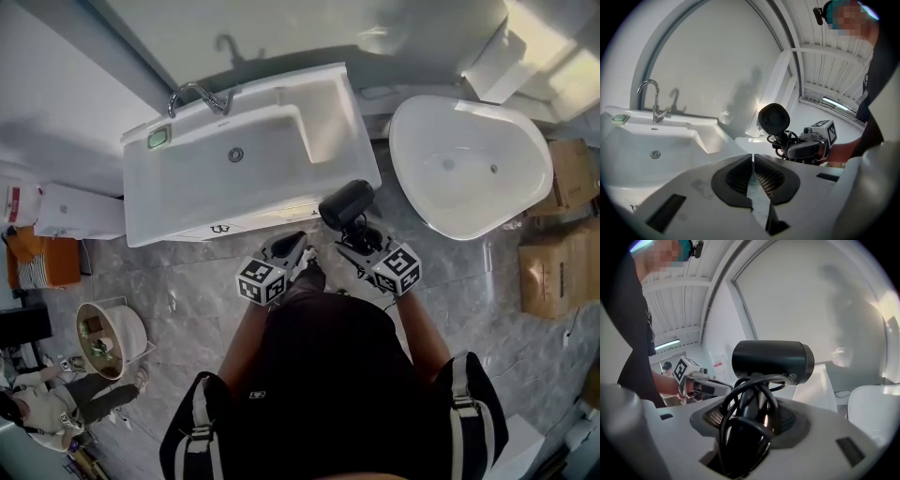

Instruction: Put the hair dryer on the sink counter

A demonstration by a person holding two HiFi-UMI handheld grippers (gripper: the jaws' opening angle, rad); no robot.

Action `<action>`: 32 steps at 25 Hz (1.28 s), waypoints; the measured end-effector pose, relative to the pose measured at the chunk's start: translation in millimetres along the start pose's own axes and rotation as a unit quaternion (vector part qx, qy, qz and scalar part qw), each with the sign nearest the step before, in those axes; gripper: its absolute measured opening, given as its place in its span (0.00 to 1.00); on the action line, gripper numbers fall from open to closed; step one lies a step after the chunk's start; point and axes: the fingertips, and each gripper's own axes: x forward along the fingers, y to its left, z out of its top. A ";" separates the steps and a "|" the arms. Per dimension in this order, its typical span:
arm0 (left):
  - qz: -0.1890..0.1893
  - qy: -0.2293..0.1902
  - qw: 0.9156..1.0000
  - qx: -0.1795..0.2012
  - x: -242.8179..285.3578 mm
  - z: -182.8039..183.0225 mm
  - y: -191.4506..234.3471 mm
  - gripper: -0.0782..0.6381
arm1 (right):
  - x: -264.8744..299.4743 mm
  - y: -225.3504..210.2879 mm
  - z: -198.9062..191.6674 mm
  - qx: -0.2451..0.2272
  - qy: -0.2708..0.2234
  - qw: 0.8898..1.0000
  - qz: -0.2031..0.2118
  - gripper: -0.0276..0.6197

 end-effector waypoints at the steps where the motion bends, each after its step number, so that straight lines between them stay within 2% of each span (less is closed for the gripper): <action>1: -0.002 0.001 1.000 0.000 1.8 1.2 3.7 0.14 | 2.7 -1.2 0.8 0.000 0.001 1.000 -0.001 0.51; 14: -0.052 0.014 0.998 0.020 36.1 37.5 49.8 0.14 | 37.2 -39.3 15.6 0.019 0.003 0.999 -0.049 0.51; 23: -0.066 0.019 0.998 0.018 44.1 50.1 82.7 0.14 | 64.1 -62.3 25.3 0.024 0.004 0.997 -0.075 0.52; 32: -0.059 0.014 0.998 0.012 56.1 62.7 88.5 0.14 | 67.6 -80.9 37.3 0.029 0.005 0.997 -0.069 0.52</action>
